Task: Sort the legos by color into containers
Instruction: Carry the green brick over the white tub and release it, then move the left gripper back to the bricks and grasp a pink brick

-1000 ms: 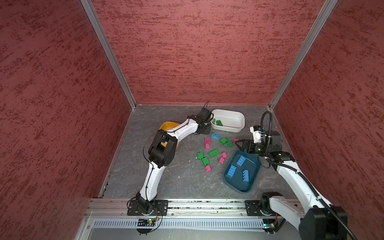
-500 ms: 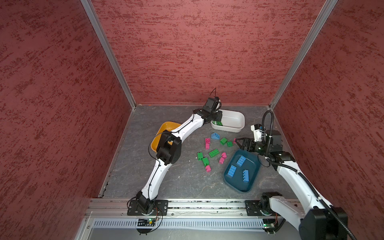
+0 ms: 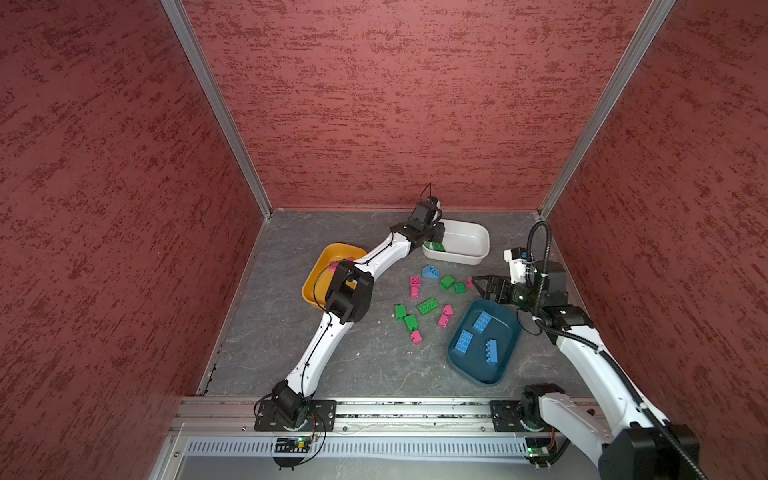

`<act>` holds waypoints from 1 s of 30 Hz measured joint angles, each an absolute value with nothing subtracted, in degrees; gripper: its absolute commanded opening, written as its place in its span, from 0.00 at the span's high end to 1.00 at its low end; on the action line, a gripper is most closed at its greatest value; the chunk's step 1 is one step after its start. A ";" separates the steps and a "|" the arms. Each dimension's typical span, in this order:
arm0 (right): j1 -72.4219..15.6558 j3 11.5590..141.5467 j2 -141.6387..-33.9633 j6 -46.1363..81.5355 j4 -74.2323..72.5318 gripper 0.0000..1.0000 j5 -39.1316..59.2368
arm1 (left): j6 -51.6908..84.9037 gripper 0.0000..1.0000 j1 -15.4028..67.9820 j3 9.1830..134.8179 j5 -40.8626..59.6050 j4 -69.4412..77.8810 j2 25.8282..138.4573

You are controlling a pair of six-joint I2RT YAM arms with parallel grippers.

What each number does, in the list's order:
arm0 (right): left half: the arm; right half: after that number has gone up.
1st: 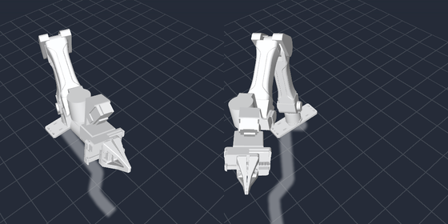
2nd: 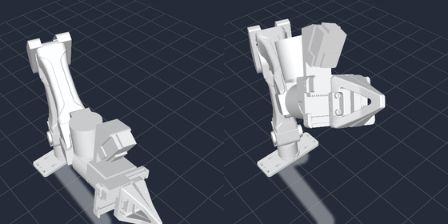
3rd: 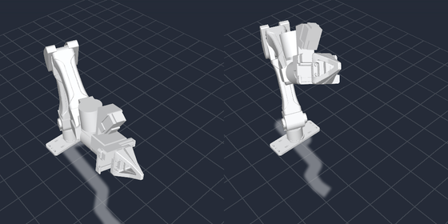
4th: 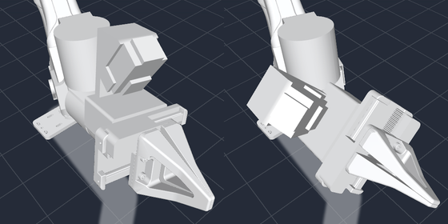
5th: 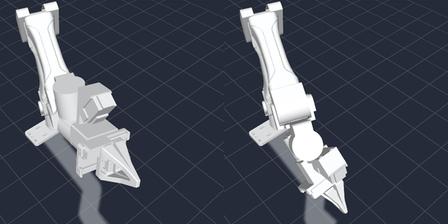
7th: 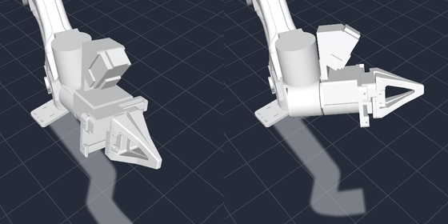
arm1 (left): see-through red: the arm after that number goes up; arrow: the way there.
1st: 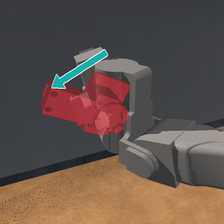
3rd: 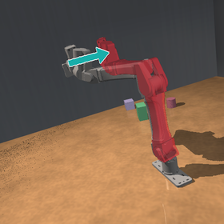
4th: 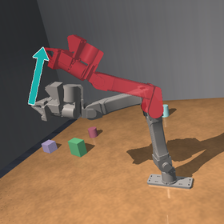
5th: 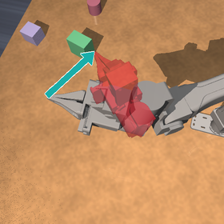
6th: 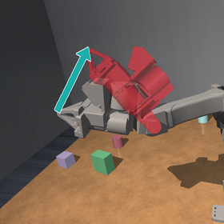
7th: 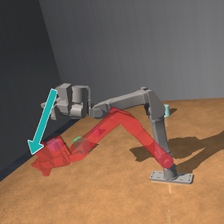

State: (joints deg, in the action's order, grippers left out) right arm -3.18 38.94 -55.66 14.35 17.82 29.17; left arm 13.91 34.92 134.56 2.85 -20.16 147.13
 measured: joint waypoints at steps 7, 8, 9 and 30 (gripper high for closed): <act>-3.18 38.94 -55.40 14.35 18.37 0.01 29.21 | 12.95 0.34 34.22 132.44 2.98 -22.37 144.66; -3.18 38.94 -55.40 14.35 18.39 0.01 29.26 | 12.93 0.33 34.28 130.63 3.11 -23.05 143.06; -3.18 38.94 -55.40 14.35 18.39 0.01 29.30 | 12.78 0.33 34.37 128.53 3.18 -23.83 141.21; -3.18 38.92 -54.46 13.04 20.18 0.01 30.89 | 10.57 0.25 40.80 90.96 0.43 -34.50 114.67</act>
State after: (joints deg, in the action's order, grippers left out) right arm -3.18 38.92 -54.46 13.04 20.18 30.89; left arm 10.57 40.80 90.96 0.43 -34.50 114.67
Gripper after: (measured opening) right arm 0.990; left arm 0.750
